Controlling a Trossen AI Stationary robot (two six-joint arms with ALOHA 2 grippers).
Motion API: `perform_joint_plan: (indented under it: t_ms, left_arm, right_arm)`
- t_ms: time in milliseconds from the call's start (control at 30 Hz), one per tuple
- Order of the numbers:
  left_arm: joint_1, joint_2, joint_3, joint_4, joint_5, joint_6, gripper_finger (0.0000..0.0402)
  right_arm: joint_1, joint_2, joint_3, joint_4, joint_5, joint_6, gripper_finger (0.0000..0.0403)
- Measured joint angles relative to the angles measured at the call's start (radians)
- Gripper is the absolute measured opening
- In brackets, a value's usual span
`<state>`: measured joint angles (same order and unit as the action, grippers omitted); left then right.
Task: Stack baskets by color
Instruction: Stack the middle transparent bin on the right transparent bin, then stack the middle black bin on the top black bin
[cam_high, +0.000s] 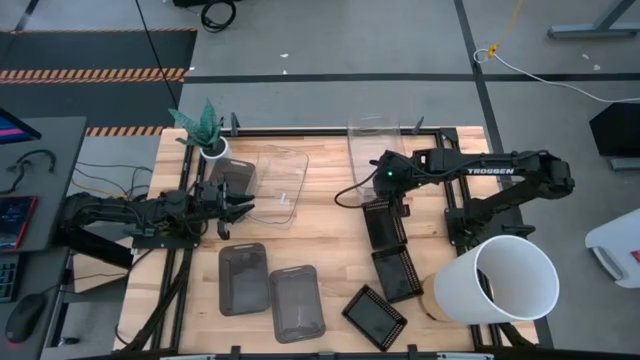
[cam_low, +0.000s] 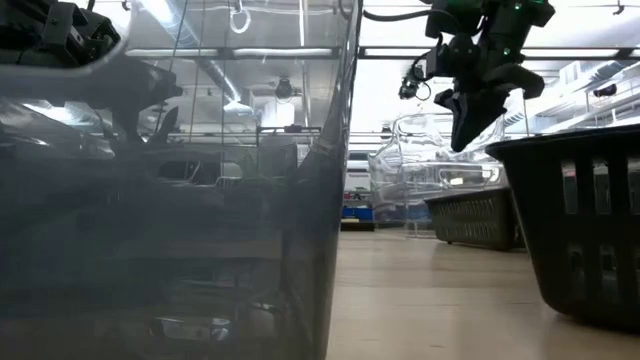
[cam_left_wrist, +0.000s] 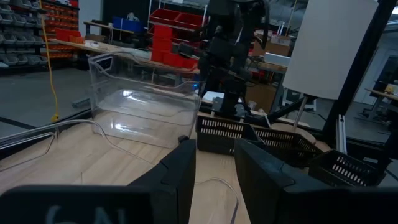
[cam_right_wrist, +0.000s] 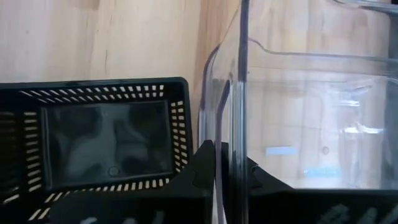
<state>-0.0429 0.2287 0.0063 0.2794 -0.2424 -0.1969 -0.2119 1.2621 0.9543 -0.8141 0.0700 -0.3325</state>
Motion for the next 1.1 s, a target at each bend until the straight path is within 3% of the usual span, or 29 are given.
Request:
perform_joint_plan:
  t_ms: [367,633,900,1100]
  left_arm:
    - [0.0,0.0,0.0,0.0,0.0,0.0,0.0119]
    - [0.0,0.0,0.0,0.0,0.0,0.001,0.0119]
    - [0.0,0.0,0.0,0.0,0.0,0.0,0.0119]
    - [0.0,0.0,0.0,0.0,0.0,0.0,0.0119]
  right_arm:
    - [0.0,0.0,0.008,-0.017,0.045,0.093,0.011]
    - [0.016,0.0,0.159,-0.158,0.081,0.226,0.0186]
    - [0.171,0.015,0.194,-0.172,0.077,0.39,0.0199]
    - [0.306,0.11,0.194,-0.16,0.111,0.585,0.0198]
